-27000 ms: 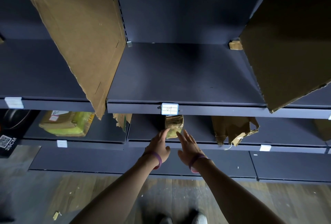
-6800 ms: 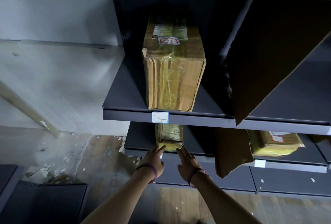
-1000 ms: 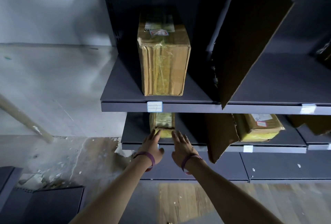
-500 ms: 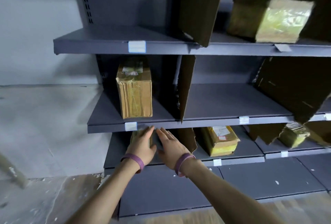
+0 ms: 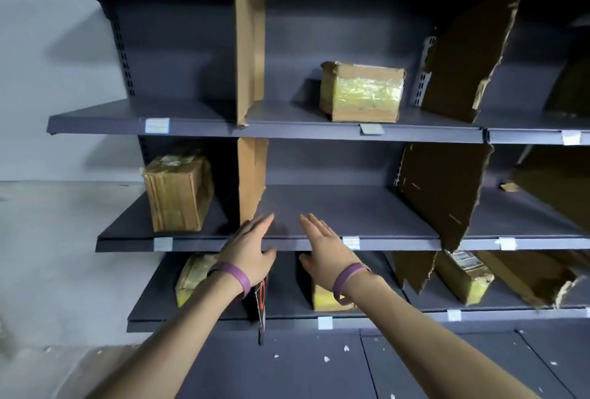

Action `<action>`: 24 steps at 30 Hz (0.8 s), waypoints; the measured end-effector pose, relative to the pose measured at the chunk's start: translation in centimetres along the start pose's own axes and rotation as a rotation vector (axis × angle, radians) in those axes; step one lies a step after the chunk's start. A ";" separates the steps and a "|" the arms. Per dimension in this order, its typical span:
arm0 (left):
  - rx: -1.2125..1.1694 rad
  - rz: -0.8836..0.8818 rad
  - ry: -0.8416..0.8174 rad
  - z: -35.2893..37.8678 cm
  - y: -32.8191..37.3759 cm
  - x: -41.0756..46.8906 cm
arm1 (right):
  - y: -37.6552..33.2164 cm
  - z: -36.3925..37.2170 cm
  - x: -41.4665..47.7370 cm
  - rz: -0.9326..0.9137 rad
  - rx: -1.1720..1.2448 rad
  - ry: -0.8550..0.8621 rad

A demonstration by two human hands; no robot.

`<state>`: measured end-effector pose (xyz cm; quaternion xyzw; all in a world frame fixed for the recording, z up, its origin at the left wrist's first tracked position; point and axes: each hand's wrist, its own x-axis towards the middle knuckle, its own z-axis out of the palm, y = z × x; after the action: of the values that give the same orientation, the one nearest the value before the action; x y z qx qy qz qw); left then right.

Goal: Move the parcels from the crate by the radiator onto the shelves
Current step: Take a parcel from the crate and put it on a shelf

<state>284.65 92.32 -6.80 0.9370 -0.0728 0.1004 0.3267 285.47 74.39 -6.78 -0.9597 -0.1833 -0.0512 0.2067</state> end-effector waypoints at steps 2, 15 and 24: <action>0.018 0.017 0.017 0.6 2.7 0.0 | 1.8 -2.0 -1.0 0.004 -0.012 0.011; 0.224 0.146 0.072 0.1 13.8 6.2 | 7.5 -12.5 0.4 -0.036 -0.062 0.133; 0.300 0.251 0.098 -1.4 15.9 12.8 | 10.1 -17.8 4.1 -0.035 -0.183 0.251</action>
<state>293.66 79.98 6.78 0.9527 -0.1574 0.1957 0.1713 292.59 59.78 6.33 -0.9573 -0.1674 -0.1907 0.1386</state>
